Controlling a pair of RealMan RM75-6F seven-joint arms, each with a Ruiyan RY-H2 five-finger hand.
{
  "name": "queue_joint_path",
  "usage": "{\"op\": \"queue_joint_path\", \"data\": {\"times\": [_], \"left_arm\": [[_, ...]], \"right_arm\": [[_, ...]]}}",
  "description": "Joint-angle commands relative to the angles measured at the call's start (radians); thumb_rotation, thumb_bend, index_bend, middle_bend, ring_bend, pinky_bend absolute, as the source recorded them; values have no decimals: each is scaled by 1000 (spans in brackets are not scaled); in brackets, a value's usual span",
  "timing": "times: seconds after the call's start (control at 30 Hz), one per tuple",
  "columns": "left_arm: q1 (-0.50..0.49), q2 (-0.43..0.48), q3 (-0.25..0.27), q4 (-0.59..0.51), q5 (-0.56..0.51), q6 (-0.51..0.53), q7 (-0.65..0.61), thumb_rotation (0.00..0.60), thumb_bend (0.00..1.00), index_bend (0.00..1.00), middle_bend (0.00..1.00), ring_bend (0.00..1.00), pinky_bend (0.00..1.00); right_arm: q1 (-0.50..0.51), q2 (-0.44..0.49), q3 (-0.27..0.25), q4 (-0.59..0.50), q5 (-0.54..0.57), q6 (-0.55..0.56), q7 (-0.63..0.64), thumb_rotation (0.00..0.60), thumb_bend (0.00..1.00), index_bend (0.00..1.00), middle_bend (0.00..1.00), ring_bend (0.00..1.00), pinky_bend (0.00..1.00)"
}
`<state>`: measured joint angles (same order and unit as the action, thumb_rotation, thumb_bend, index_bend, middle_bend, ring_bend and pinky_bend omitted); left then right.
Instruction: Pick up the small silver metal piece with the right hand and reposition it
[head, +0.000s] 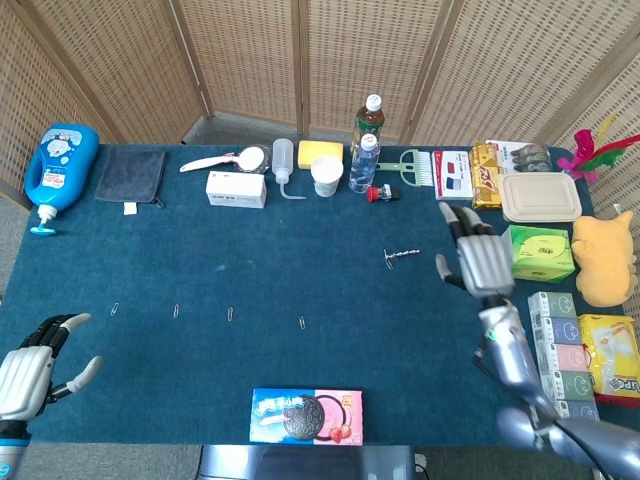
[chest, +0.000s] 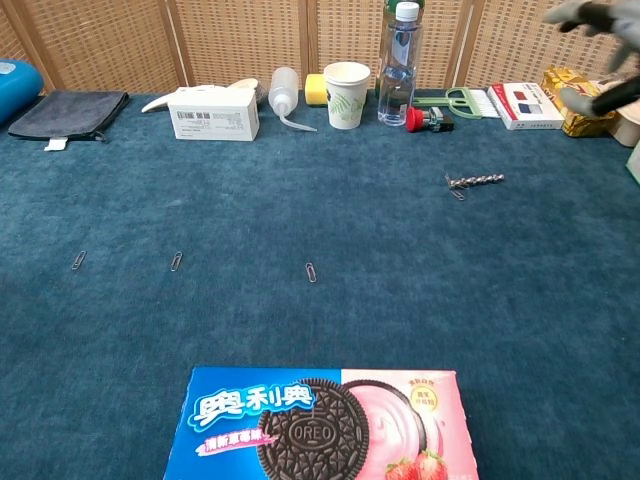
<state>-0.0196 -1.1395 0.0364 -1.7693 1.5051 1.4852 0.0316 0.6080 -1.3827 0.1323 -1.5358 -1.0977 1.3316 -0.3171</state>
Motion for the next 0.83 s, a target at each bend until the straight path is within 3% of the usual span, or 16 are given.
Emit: {"op": "queue_joint_path", "data": {"times": [0.03, 0.33, 0.53, 0.83], "left_arm": [[17, -15, 4, 6, 14, 28, -1, 76, 356, 179, 190, 132, 228], [69, -58, 38, 28, 72, 104, 4, 75, 356, 195, 190, 142, 228], [116, -42, 54, 19, 107, 181, 14, 73, 356, 211, 190, 143, 228], [124, -28, 54, -11, 136, 191, 24, 76, 356, 213, 190, 143, 228]], "right_arm": [[-115, 56, -73, -91, -95, 119, 11, 485, 492, 37, 160, 107, 282], [-257, 93, -165, -151, -159, 221, -15, 490, 492, 139, 171, 106, 278], [-379, 87, -237, -155, -212, 307, -11, 489, 492, 146, 183, 108, 261], [-468, 54, -236, -122, -247, 338, 18, 488, 492, 143, 183, 108, 236]]}}
